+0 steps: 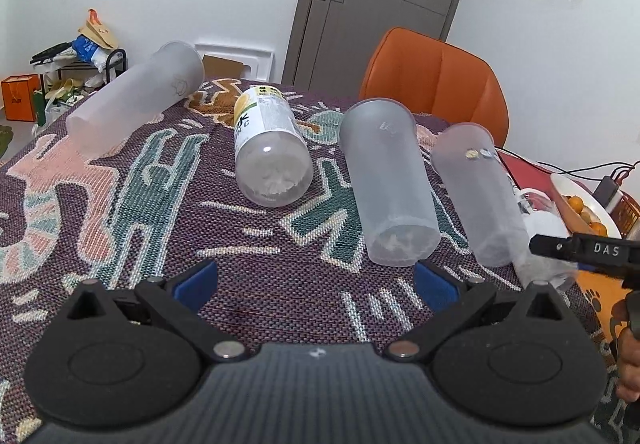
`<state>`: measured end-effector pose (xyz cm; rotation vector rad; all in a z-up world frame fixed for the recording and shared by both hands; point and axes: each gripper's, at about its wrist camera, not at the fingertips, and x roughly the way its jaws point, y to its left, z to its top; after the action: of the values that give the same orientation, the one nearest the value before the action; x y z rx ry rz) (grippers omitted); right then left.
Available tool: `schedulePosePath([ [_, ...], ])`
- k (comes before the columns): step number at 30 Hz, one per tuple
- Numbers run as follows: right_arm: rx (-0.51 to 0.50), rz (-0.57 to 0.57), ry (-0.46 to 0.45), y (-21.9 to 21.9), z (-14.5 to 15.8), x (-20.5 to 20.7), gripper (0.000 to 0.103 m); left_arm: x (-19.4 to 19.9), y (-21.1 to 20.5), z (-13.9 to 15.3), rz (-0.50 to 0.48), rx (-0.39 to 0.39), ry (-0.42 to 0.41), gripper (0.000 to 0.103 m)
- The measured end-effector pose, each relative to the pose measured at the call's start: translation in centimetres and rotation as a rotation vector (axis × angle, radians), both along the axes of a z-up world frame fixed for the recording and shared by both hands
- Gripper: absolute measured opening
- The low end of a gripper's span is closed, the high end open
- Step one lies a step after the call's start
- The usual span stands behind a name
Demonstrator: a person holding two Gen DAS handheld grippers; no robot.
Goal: Flip cup upright
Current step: 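Lift the white-banded cup with the right gripper toward the left gripper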
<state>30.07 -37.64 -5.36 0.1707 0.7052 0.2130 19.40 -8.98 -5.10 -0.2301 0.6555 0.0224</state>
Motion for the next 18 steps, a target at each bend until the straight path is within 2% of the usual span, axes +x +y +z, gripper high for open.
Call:
schedulePosePath([
  [10,0.036,-0.053,-0.061,-1.1,1.7,-2.8,0.058,-1.5,1.4,0.6,0.009,-0.016,-0.018,0.103],
  [18,0.089,-0.018,-0.112,0.3,3.9,-5.6,0.058,-3.7,3.5,1.9,0.021,-0.025,-0.038,0.103],
])
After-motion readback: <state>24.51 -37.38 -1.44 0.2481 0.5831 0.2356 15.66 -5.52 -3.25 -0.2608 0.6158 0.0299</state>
